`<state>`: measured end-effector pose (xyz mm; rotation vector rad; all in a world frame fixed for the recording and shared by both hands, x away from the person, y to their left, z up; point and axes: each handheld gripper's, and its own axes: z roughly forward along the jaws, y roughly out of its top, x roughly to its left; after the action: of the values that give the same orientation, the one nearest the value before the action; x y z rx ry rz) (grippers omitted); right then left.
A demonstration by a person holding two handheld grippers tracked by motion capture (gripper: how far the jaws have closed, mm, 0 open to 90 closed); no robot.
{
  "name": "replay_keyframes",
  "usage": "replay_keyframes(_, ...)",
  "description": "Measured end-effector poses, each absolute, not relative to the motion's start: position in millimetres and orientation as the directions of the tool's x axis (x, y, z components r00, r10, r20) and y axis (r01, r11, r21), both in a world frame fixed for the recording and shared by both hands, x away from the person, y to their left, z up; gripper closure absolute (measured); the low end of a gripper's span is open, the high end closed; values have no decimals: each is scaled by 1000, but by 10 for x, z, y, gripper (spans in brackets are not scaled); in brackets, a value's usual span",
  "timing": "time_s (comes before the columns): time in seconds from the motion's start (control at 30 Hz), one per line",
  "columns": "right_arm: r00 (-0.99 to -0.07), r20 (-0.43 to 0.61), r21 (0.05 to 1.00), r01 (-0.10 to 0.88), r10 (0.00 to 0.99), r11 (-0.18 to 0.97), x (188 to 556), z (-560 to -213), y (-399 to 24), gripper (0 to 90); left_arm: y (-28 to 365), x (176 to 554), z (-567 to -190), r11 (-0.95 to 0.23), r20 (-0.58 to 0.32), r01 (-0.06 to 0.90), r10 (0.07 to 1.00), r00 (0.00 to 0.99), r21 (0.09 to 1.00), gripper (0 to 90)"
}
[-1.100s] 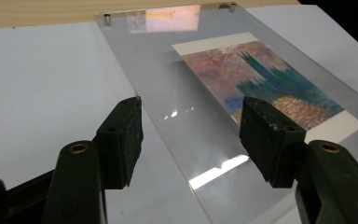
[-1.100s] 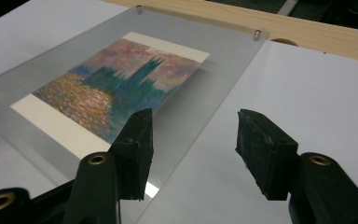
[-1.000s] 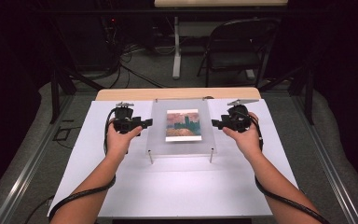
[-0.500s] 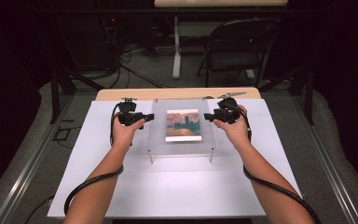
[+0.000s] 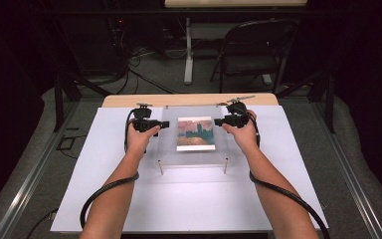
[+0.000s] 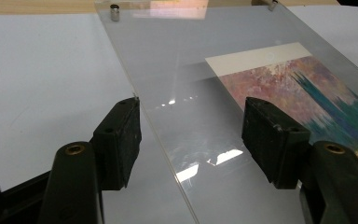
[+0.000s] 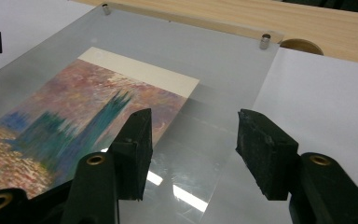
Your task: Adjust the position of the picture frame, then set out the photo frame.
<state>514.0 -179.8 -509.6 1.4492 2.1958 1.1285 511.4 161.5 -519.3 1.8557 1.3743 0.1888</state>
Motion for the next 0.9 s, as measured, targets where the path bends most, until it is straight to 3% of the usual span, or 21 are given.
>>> replay_keyframes(0.37, -430, 216, 711, 684, 876, 161, 5198, -5168, -1839, 443, 1642, 5196, -5292, -55, -358, 771, 863, 357, 634, 373)
replay_keyframes(0.67, -401, 322, 675, 733, 858, 89, 5254, -5254, -1899, 435, 1632, 5213, -5384, -36, -412, 796, 841, 350, 604, 369)
replay_keyframes(0.9, -389, 348, 651, 755, 853, 79, 5269, -5318, -1869, 409, 1644, 5230, -5432, 2, -459, 808, 824, 332, 589, 348)
